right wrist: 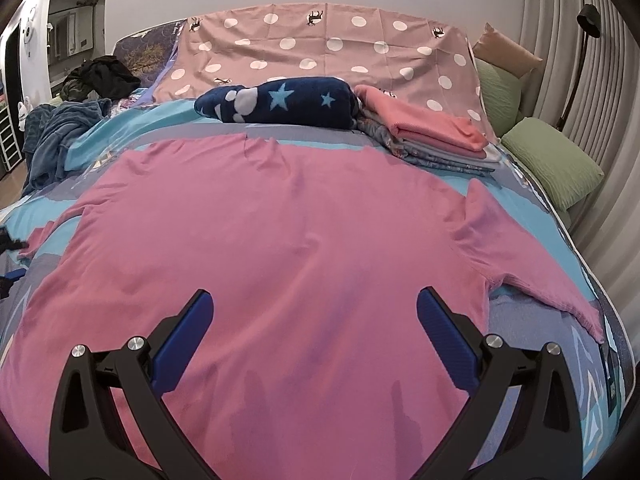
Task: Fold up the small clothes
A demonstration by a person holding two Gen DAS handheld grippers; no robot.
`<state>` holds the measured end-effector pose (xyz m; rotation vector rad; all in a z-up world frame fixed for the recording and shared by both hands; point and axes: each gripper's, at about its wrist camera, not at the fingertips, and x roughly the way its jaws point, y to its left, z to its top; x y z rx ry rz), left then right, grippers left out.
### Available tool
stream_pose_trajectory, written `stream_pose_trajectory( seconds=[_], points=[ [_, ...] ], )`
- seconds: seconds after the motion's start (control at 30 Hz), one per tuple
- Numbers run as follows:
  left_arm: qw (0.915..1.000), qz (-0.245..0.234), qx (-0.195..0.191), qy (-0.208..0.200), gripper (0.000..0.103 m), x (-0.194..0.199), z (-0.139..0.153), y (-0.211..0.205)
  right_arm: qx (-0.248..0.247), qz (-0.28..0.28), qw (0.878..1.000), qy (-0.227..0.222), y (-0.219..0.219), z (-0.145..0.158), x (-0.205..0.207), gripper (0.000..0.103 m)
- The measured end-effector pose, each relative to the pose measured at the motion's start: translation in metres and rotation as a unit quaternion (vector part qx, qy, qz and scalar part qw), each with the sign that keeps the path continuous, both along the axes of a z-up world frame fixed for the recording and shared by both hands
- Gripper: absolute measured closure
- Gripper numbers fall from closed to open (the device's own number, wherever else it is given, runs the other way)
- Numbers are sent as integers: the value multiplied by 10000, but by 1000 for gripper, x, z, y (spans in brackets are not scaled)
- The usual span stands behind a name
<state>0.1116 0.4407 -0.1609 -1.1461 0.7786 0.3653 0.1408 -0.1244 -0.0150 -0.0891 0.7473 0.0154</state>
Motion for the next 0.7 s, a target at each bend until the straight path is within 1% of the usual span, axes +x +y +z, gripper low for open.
stream_pose_trajectory(
  seconds=[0.07,0.1,0.17,0.2,0.23,0.3,0.33,0.37,0.4,0.43,0.47,0.53,0.57,0.63,0.67,0.7],
  points=[
    [9994,309,-99,151,41,12,-13,18,2,-5,10000,0,0,0,1,1],
    [9988,435,-130,185,44,17,-16,23,0,-10,10000,2,0,0,2,1],
    [9977,643,-179,123,57,22,-19,34,-9,-22,10000,-2,-2,0,4,1],
    [9971,734,-221,32,79,23,-21,40,-5,-30,10000,-12,-2,0,4,1],
    [9962,800,-321,-118,98,24,-22,47,3,-38,10000,-19,-2,1,4,1],
    [9942,960,-358,-327,100,23,-14,50,32,-48,10000,-38,-5,1,5,1],
    [9939,960,-155,-514,100,26,2,46,35,-53,10000,-43,-6,1,5,1],
    [9942,886,20,-601,100,30,15,40,44,-63,10000,-50,-7,1,6,1],
    [9941,677,348,-774,100,37,39,27,65,-75,9999,-55,-8,1,6,1],
    [9930,445,581,-928,100,43,58,14,97,-89,9999,-58,-9,1,6,1],
    [9917,247,731,-1033,100,50,72,2,152,-114,9998,-66,-12,1,6,1],
    [9820,-462,1187,-1396,100,70,116,-46,233,-157,9996,-81,-16,1,5,1],
    [9746,-797,1395,-1563,100,80,135,-72,268,-178,9994,-92,-18,2,5,1],
    [9567,-1454,1742,-1824,100,92,161,-125,312,-232,9992,-134,-24,3,3,1],
    [9452,-1816,1903,-1933,100,97,172,-155,326,-269,9990,-163,-29,4,1,1],
    [9315,-2211,2063,-2023,100,103,180,-189,329,-300,9988,-181,-32,4,-1,1]
  ],
)
